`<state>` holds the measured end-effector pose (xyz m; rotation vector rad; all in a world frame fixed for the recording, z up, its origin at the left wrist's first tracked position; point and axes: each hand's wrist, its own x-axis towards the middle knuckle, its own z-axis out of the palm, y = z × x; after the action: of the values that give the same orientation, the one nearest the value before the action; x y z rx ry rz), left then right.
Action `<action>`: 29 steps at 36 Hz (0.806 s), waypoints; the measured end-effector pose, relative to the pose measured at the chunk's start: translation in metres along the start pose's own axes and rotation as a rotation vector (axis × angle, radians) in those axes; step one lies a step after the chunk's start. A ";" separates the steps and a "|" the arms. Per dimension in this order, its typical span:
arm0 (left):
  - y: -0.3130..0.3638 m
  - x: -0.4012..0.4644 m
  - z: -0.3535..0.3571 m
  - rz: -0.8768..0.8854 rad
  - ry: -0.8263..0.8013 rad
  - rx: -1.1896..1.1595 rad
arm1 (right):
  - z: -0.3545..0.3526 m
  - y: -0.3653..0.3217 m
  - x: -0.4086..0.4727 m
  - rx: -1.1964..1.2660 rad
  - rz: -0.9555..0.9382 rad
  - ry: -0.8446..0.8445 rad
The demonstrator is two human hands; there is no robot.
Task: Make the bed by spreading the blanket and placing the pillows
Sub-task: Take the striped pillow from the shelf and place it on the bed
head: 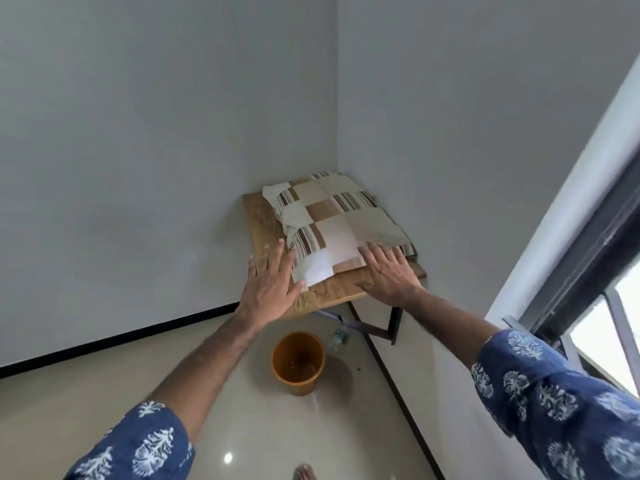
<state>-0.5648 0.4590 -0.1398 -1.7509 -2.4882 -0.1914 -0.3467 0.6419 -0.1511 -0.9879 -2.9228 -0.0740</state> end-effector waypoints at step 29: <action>-0.097 0.371 0.142 -0.321 -0.352 -0.387 | 0.092 0.169 0.402 0.270 0.148 -0.116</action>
<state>-0.7821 0.7932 -0.2303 -1.6042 -3.1655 -0.4511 -0.5664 1.0248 -0.2107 -1.1899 -2.8434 0.3857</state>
